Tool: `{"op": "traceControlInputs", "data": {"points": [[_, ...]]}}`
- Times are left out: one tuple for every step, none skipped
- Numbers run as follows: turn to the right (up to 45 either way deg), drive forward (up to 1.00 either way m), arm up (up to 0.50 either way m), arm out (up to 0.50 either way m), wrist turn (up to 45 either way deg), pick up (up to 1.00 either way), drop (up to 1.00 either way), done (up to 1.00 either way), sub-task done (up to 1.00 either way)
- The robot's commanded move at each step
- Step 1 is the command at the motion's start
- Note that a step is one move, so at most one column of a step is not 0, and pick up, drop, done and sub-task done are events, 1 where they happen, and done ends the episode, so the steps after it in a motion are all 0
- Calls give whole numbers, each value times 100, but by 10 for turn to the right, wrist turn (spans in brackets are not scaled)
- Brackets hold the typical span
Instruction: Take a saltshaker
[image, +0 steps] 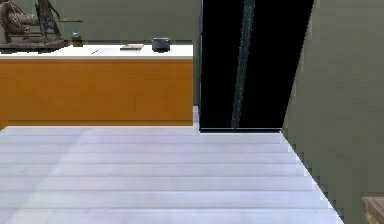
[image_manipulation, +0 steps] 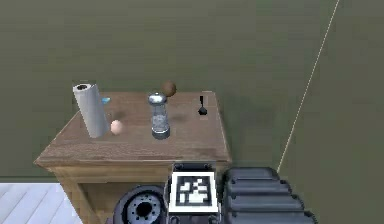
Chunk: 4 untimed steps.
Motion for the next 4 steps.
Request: {"op": "traceControlInputs", "data": {"points": [[0,0,0,32,0,0,0,0,0],[0,0,0,0,450,0,0,0,0],[0,0,0,0,450,0,0,0,0],[0,0,0,0,450,0,0,0,0]]}}
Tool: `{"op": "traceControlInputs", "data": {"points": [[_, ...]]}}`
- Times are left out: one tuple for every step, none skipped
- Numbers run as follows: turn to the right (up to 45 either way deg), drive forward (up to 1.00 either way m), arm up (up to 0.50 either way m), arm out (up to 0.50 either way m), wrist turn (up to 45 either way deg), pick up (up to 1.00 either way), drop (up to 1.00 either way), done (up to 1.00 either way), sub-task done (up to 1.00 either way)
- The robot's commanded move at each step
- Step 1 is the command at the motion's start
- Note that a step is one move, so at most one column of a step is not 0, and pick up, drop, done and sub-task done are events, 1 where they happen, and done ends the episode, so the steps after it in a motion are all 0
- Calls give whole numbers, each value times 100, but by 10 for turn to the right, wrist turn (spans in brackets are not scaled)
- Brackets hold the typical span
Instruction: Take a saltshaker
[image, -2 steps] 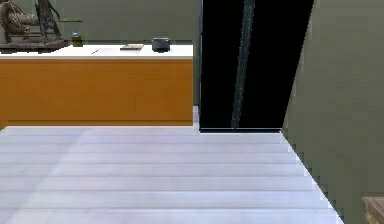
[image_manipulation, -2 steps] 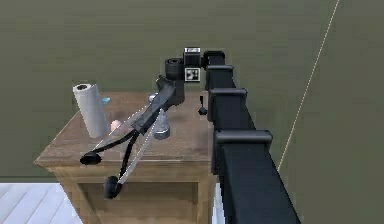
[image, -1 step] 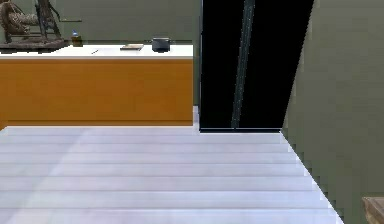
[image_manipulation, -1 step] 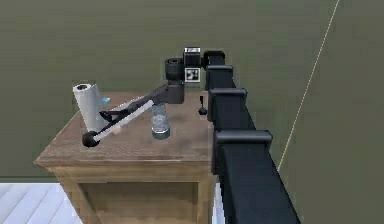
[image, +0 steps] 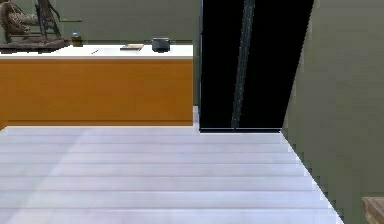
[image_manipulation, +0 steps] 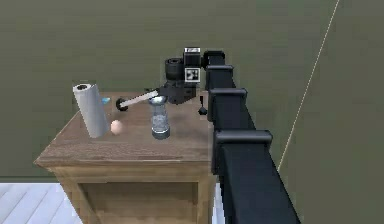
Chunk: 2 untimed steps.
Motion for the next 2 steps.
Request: {"op": "traceControlInputs", "data": {"points": [[0,0,0,0,270,0,0,0,0],[0,0,0,0,0,100,0,0,0]]}}
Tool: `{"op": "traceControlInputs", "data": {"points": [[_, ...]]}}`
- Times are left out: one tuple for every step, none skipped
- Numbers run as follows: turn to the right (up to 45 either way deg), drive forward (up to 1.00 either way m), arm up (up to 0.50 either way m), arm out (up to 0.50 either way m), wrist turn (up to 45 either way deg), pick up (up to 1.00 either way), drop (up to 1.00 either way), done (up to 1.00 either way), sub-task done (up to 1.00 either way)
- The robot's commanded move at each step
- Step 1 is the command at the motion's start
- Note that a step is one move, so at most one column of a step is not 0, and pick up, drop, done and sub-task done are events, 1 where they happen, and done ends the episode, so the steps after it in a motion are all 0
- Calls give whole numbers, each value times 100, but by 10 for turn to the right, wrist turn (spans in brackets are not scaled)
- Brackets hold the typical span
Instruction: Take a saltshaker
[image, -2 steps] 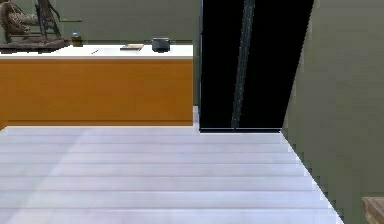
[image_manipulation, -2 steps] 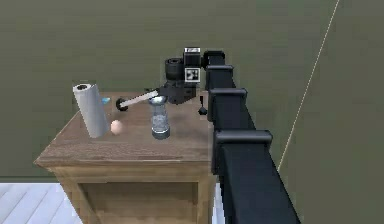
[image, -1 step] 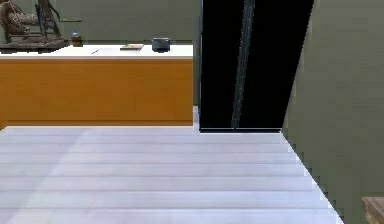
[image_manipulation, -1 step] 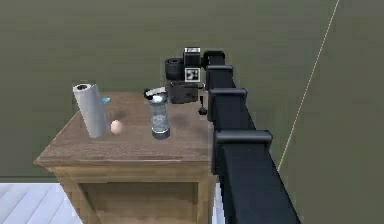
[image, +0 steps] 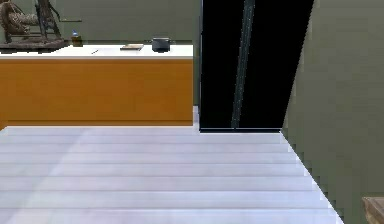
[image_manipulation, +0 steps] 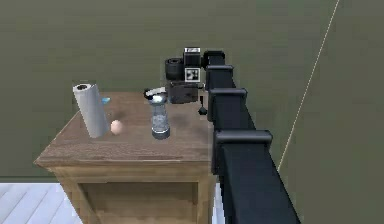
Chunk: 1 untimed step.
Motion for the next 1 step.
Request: {"op": "traceControlInputs", "data": {"points": [[0,0,0,0,0,0,0,100,0]]}}
